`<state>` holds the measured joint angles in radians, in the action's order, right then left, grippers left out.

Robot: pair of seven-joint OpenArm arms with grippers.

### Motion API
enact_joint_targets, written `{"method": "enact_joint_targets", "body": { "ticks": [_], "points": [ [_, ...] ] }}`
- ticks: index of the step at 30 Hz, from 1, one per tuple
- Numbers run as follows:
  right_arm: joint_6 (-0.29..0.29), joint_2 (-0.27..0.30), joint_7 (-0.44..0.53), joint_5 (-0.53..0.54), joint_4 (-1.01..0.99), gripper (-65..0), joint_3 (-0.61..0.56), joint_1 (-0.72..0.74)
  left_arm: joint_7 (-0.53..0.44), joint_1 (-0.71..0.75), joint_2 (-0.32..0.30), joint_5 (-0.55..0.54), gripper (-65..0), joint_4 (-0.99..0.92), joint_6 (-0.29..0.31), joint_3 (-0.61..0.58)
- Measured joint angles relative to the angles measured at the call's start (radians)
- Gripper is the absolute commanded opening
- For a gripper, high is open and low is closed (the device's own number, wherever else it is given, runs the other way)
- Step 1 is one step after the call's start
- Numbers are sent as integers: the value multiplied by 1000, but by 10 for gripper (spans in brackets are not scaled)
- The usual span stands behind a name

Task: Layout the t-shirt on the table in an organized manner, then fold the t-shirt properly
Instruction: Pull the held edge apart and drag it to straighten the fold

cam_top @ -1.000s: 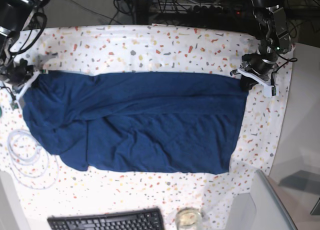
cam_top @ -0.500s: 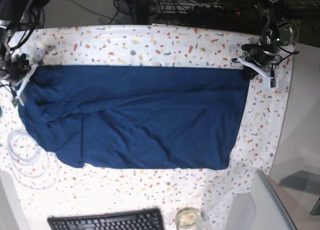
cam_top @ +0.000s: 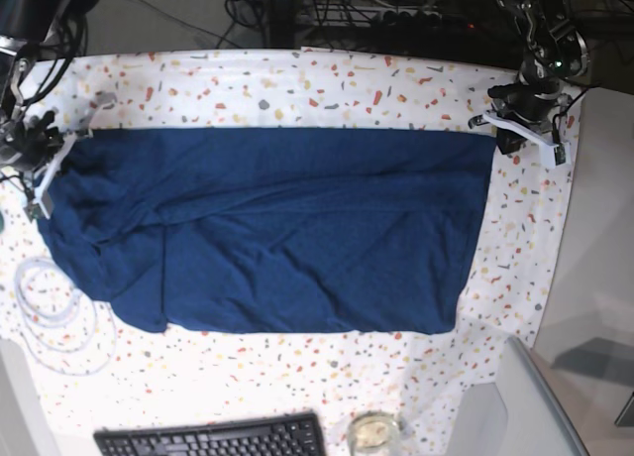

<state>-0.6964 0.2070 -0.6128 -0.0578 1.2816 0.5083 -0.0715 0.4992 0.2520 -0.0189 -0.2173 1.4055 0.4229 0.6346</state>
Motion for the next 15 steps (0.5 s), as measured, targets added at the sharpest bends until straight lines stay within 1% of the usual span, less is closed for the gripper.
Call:
{"method": "enact_joint_targets", "body": {
  "ticks": [3, 4, 7, 12, 15],
  "points": [
    [0, 0, 0, -2, -58, -650, 0, 7, -15, -34, 2, -2, -650, -81, 3, -1],
    [0, 0, 4, 2, -69, -650, 0, 8, -53, -45, 2, -7, -650, -109, 3, 0],
    [0, 3, 0, 0, -75, -650, 0, 16, -116, -56, -3, -16, -650, -154, 3, -3],
    [0, 3, 3, 2, -75, -650, 0, 12, -143, -80, -8, -20, -650, -206, 5, 1],
    [0, 7, 15, 6, -74, -650, 0, -3, -141, -64, -43, -28, -650, -215, 27, -1]
  ]
}}
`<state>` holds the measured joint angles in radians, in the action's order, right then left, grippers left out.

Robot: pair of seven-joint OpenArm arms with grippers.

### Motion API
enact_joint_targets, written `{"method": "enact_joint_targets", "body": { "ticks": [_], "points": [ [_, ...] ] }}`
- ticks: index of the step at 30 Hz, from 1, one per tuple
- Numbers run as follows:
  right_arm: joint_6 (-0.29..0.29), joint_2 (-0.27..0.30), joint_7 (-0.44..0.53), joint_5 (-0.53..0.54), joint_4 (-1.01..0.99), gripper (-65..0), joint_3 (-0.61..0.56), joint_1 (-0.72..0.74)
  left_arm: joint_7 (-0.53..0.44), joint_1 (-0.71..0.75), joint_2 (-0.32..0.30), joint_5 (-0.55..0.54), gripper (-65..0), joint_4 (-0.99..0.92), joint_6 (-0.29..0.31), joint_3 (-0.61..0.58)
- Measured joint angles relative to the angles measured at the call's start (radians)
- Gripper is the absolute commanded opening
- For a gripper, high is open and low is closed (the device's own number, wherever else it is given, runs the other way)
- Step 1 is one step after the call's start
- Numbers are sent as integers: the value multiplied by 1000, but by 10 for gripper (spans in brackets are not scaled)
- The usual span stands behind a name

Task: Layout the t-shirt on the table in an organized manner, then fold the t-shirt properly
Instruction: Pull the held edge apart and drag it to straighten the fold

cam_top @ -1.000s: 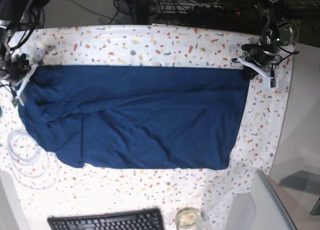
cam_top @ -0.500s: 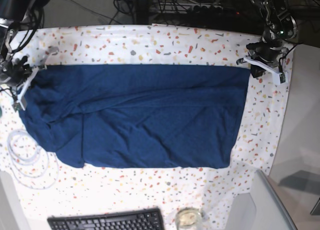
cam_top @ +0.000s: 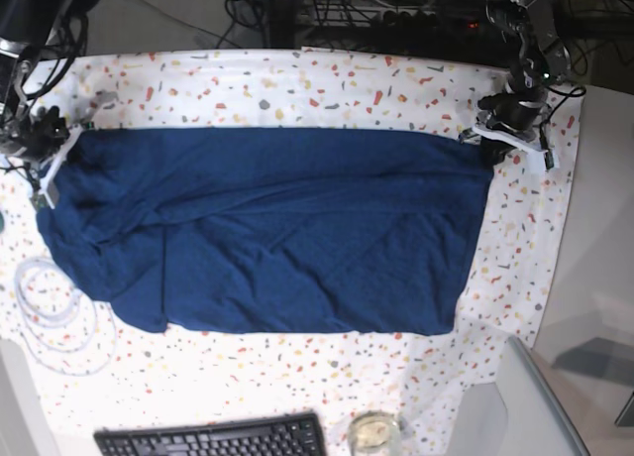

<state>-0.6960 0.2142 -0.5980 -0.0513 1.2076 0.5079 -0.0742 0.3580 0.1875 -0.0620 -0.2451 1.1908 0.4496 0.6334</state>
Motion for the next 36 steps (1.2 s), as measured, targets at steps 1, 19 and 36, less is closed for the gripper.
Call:
{"method": "enact_joint_targets", "body": {
  "ticks": [1, 19, 36],
  "points": [
    [0, 1, 3, 3, 2, -650, 0, -7, -5, 13, -9, -10, -650, 0, -2, 0],
    [2, -5, -11, 0, 120, -650, -2, -138, -11, 102, -46, -21, -650, 22, 3, 80],
    [2, -5, -13, -2, 122, -650, -2, -137, 49, 145, 3, 14, -650, 168, -27, 84]
  ]
}}
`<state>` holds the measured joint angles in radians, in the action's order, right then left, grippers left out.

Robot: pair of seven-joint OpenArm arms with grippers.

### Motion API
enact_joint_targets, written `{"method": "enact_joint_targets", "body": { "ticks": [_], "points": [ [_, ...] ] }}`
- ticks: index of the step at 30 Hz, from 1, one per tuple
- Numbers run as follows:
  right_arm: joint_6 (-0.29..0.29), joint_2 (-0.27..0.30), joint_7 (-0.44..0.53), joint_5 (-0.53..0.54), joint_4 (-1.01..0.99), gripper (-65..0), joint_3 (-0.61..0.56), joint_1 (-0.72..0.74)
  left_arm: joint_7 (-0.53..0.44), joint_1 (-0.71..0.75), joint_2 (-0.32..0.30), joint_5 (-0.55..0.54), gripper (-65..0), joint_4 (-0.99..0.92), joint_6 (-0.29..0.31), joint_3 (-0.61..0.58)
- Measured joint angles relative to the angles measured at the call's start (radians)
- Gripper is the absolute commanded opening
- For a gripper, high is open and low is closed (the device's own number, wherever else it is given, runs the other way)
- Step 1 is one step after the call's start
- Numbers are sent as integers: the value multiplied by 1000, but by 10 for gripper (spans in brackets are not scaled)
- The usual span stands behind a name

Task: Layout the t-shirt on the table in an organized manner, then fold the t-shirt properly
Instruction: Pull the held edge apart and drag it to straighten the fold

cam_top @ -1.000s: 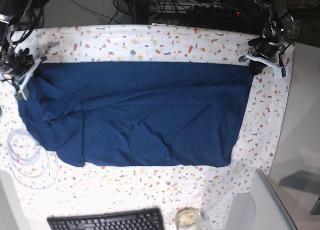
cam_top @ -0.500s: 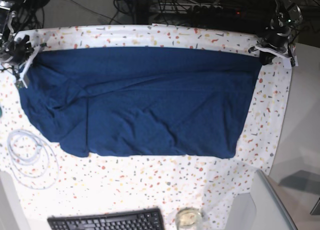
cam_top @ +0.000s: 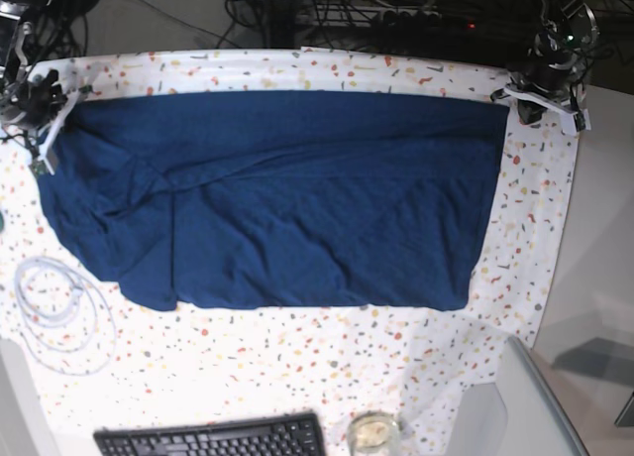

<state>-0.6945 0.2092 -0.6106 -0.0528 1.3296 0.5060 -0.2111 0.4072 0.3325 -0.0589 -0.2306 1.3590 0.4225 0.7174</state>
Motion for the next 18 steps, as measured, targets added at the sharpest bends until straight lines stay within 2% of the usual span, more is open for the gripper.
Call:
{"method": "enact_joint_targets", "body": {
  "ticks": [3, 5, 8, 12, 16, 18],
  "points": [
    [-2, -3, -10, -3, 36, -650, 0, -5, 8, 1, 5, -2, -650, 7, 3, -1],
    [-2, -3, -10, -4, 54, -650, 0, -3, 68, 0, 11, -2, -650, 17, 15, 34],
    [-2, -16, -10, -4, 81, -650, 0, -3, 145, -7, 22, -8, -650, 60, -2, 109],
    [-2, -40, -11, -3, 146, -650, 9, -6, 245, -10, 27, -144, -650, 153, 4, 134],
    [-2, -56, -6, -1, 183, -650, 8, -4, 301, 15, 29, -304, -650, 202, 14, 129],
    [-2, -65, -7, -3, 188, -650, 7, -3, 309, 26, 29, -344, -650, 200, 2, 131]
  ]
}}
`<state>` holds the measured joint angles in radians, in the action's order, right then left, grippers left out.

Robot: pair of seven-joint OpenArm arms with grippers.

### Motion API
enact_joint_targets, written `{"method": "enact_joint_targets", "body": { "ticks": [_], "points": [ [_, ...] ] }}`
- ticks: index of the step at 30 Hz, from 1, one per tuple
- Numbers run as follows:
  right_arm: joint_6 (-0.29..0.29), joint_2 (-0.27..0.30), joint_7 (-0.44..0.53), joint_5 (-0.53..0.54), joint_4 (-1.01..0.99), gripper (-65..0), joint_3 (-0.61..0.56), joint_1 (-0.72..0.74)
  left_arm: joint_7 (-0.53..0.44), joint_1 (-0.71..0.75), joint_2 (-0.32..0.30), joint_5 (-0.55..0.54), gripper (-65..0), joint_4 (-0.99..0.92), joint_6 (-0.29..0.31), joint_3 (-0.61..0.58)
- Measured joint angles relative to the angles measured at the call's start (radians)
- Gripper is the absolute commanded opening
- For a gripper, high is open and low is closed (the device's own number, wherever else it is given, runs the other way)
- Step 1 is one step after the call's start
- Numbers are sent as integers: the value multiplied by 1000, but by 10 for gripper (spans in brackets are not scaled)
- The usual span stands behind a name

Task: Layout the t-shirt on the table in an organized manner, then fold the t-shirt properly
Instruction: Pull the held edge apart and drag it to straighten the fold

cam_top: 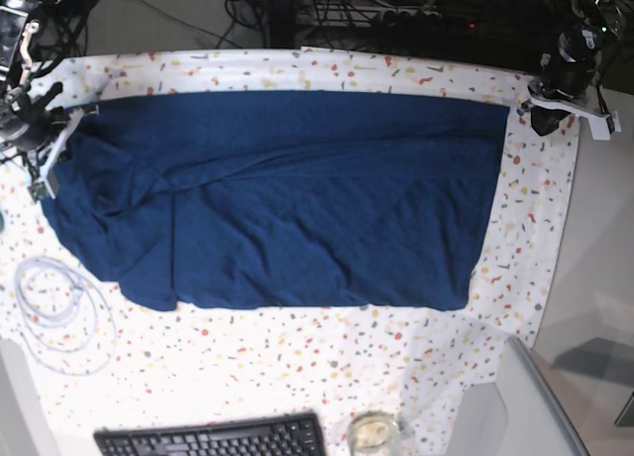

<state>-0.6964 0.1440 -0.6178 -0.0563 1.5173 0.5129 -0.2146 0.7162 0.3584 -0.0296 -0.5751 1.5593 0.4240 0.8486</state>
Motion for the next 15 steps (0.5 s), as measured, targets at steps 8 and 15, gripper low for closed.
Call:
{"method": "enact_joint_targets", "body": {
  "ticks": [8, 15],
  "points": [
    [0, -8, -2, 0, 0, -650, -3, 0, -2, -45, 5, -55, -341, -93, 2, -1],
    [0, -7, -3, 0, -1, -650, -3, 0, -6, -95, 27, -48, -380, -153, 2, -12]
  ]
}}
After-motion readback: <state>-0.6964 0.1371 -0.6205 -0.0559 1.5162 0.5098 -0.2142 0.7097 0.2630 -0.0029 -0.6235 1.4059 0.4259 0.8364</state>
